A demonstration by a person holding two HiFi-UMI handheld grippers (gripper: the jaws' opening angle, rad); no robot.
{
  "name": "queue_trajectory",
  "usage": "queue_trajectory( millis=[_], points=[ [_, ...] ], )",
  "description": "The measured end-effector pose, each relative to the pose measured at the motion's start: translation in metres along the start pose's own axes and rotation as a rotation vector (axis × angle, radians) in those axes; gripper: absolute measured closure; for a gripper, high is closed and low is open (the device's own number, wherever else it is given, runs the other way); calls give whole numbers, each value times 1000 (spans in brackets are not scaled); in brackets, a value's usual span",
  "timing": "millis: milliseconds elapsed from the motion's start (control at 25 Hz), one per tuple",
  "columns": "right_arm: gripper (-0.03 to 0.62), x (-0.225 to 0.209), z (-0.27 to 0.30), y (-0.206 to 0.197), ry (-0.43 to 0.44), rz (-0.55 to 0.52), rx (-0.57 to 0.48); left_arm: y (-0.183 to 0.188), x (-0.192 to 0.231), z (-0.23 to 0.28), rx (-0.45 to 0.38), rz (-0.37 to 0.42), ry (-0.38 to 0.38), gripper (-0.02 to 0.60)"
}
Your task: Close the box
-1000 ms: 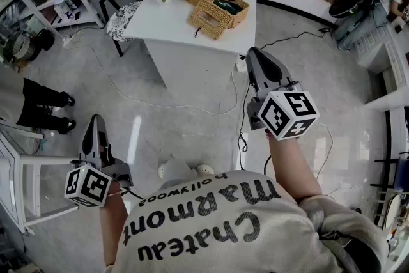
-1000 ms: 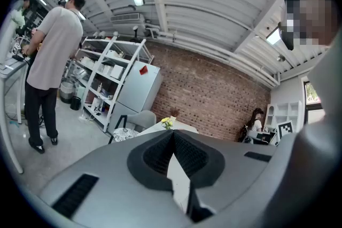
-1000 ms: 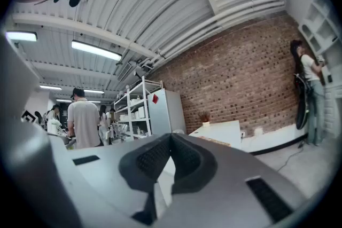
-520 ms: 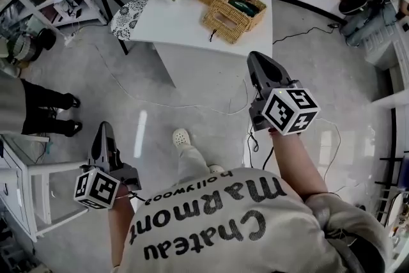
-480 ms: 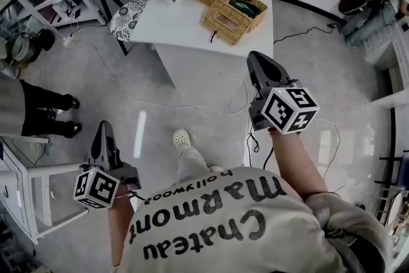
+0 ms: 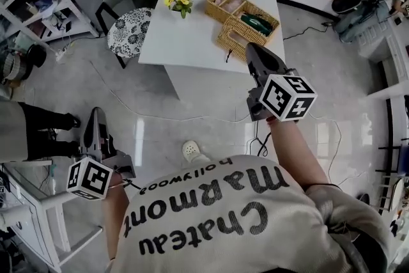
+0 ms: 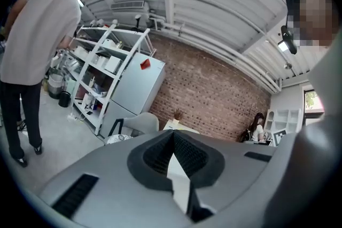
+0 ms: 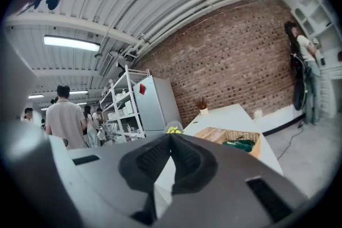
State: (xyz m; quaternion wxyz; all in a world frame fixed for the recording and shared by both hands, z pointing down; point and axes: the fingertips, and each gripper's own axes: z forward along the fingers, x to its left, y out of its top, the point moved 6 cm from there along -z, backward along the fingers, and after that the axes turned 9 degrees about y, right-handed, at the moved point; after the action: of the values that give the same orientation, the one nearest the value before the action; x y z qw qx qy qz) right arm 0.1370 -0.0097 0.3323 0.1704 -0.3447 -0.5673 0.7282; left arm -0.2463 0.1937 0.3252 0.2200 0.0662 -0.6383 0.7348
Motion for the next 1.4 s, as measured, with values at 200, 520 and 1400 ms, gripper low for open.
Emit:
queue_trajectory(
  millis=[200, 520, 1400],
  points=[
    [591, -11, 32, -11, -92, 83, 4, 21, 26, 44, -4, 3, -45, 581],
    [591, -41, 43, -85, -289, 248, 144, 6, 50, 87, 53, -44, -102, 581],
    [477, -91, 125, -176, -503, 241, 492, -7, 83, 143, 140, -87, 8, 581]
  ],
)
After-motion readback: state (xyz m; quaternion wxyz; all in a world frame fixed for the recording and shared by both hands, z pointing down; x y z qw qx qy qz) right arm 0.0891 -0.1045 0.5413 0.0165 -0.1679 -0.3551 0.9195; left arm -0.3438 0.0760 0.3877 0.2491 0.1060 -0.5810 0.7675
